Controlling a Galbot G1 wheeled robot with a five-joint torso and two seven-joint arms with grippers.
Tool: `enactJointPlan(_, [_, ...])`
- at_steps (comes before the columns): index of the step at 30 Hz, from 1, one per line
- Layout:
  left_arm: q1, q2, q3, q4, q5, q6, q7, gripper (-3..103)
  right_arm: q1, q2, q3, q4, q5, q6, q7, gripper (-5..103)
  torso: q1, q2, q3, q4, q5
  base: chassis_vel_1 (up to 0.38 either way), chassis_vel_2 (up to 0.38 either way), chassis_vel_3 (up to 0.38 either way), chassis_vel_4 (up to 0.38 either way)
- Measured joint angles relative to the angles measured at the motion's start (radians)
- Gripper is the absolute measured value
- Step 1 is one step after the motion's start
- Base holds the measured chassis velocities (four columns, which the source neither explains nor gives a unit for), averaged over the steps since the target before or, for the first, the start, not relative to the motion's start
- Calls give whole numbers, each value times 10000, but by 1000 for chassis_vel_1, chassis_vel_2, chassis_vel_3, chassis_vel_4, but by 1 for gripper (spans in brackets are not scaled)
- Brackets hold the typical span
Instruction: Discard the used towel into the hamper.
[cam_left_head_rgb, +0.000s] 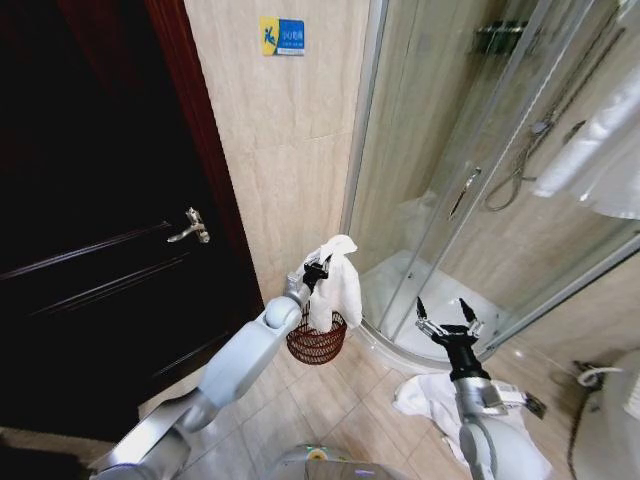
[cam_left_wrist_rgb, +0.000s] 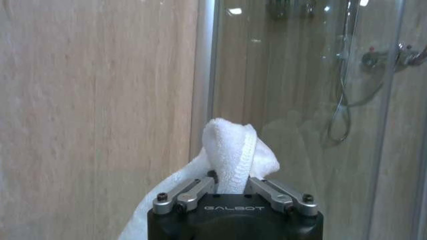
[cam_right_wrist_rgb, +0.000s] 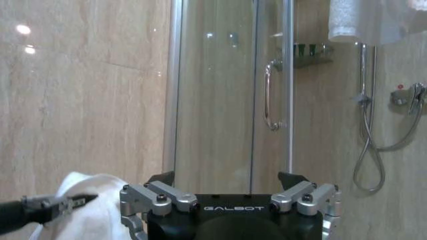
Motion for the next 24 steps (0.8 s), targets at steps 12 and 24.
enactJointPlan(12, [-715, -1427, -35, 2953, 1053, -1238, 62, 9, -31, -98, 97, -25, 173, 443, 313, 100, 0, 0, 0, 1, 1, 0, 0, 0, 0])
enactJointPlan(24, [-1217, -2691, -782, 5808, 3185, -2681, 42, 9, -162, -137, 150, 288, 318, 482, 363, 100, -1, 1, 0, 0, 0, 0, 0, 0, 0])
